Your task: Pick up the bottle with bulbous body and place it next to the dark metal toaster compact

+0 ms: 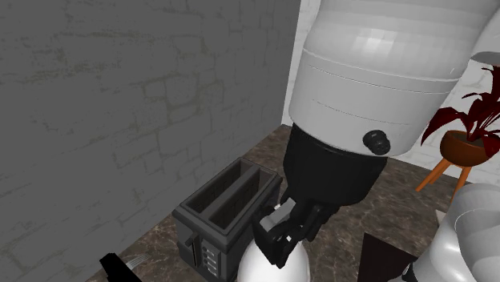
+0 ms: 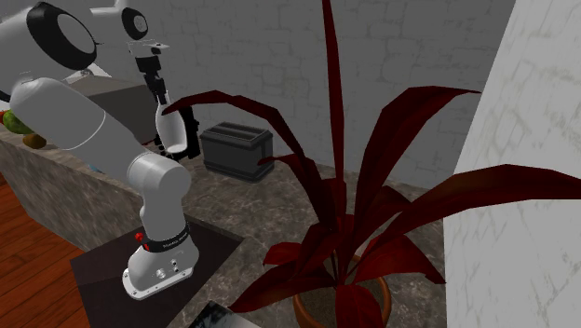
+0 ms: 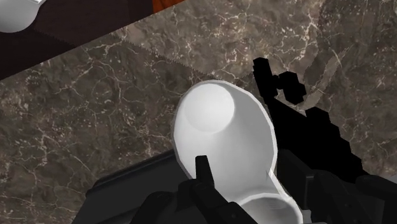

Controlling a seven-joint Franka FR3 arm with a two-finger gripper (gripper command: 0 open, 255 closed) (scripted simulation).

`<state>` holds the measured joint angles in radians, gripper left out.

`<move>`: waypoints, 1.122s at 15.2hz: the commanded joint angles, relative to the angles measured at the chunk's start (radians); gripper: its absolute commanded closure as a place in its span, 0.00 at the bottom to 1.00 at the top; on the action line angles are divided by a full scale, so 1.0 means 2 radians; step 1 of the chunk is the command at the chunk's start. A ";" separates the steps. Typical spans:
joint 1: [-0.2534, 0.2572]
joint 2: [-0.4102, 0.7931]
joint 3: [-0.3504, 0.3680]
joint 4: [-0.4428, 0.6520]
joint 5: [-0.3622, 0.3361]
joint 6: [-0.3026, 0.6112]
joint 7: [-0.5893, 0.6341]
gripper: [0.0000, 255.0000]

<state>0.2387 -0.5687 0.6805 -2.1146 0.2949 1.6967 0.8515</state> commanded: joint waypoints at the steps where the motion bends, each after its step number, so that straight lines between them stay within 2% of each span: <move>1: 0.002 -0.002 0.003 -0.015 0.003 0.014 -0.001 1.00; 17: 0.007 0.003 0.034 -0.114 0.022 0.119 -0.002 1.00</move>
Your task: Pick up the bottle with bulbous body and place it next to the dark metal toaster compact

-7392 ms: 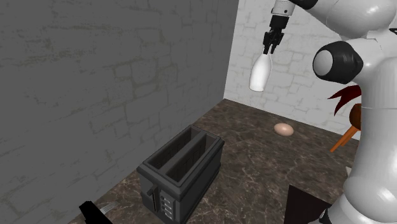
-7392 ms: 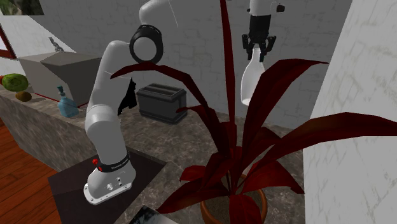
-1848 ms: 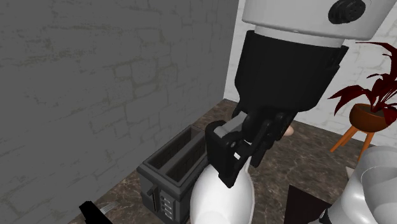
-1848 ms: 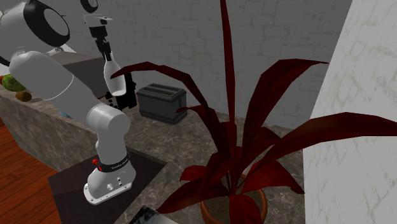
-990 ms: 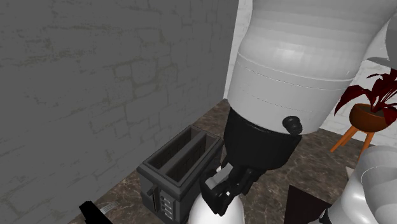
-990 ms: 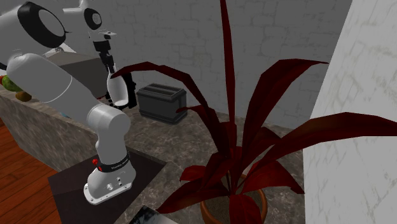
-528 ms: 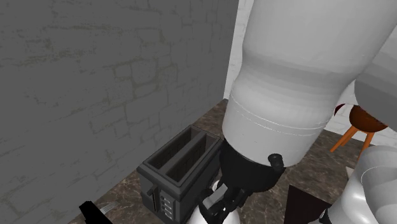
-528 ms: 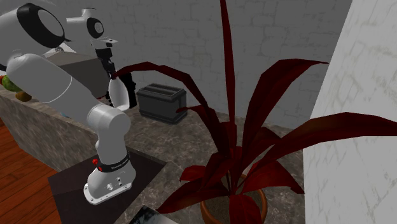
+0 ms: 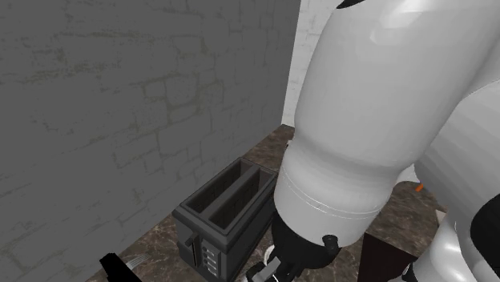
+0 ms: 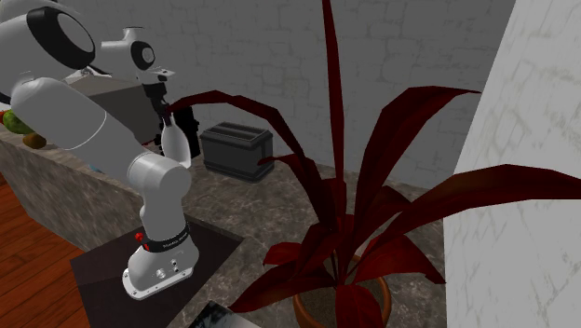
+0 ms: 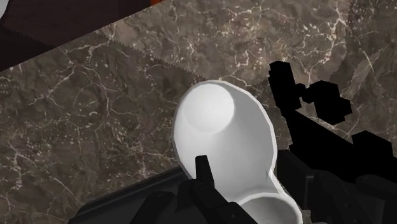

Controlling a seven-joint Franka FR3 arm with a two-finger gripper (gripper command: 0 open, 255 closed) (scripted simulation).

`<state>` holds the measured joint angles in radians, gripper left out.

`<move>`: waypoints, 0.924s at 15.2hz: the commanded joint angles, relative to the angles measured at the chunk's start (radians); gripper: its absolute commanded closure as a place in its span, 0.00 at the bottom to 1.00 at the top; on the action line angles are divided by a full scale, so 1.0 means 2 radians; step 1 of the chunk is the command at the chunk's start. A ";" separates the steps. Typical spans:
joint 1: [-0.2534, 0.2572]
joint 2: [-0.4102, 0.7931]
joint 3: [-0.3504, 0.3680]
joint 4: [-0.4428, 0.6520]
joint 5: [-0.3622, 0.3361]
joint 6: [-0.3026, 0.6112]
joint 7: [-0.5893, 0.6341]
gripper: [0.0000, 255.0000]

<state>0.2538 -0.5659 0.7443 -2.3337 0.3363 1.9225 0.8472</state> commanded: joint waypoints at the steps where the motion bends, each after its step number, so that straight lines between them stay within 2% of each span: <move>1: 0.000 0.003 0.005 -0.010 0.002 0.014 0.001 1.00; 9: -0.003 0.021 0.030 -0.052 0.009 0.075 0.004 1.00; 14: -0.003 0.021 0.030 -0.052 0.009 0.075 0.004 1.00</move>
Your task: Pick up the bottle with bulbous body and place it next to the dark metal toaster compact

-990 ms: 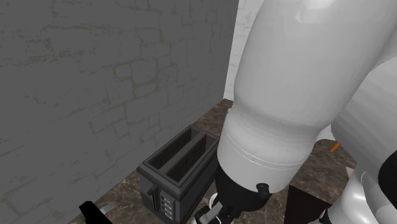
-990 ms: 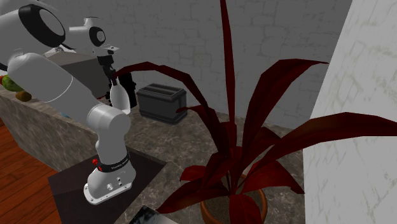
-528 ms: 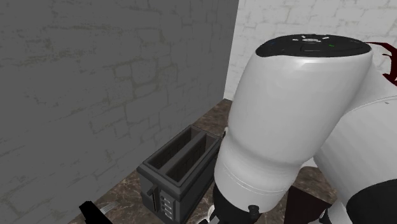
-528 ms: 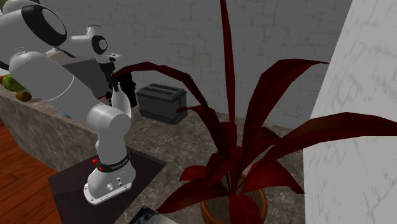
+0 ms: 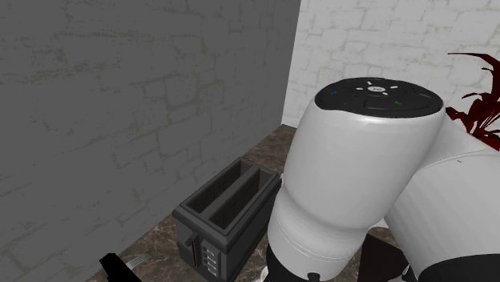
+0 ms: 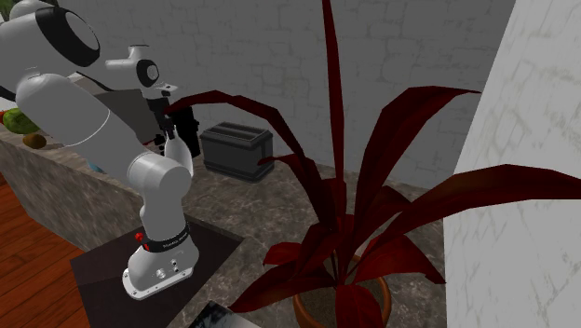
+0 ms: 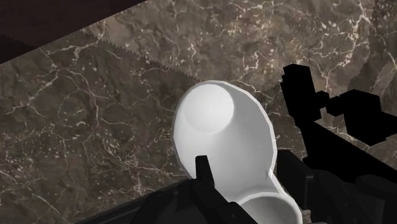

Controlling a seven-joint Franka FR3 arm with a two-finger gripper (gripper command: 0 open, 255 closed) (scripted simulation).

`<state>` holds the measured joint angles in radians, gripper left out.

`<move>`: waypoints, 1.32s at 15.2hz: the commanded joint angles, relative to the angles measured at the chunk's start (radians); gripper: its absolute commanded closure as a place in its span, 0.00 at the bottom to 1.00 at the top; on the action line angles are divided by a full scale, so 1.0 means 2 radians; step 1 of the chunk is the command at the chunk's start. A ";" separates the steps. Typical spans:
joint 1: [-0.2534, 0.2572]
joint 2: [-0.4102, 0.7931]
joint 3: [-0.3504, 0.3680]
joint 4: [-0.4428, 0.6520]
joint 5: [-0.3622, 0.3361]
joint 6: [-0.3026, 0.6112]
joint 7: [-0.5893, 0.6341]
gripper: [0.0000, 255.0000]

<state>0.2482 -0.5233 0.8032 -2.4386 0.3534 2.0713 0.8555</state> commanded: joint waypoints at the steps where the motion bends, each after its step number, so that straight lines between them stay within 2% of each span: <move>1: 0.000 0.000 0.000 0.000 0.000 0.000 0.000 1.00; 3: 0.000 0.000 0.000 0.000 0.000 0.000 0.000 1.00; 4: 0.000 0.000 0.000 0.000 0.000 0.000 0.000 0.00; 9: 0.000 0.000 0.000 0.000 0.000 0.000 0.000 0.00; 13: 0.006 -0.023 -0.027 0.046 -0.005 -0.069 -0.002 0.00; 20: 0.006 -0.023 -0.027 0.046 -0.005 -0.069 -0.002 0.00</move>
<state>0.2594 -0.5698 0.7500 -2.3476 0.3425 1.9342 0.8512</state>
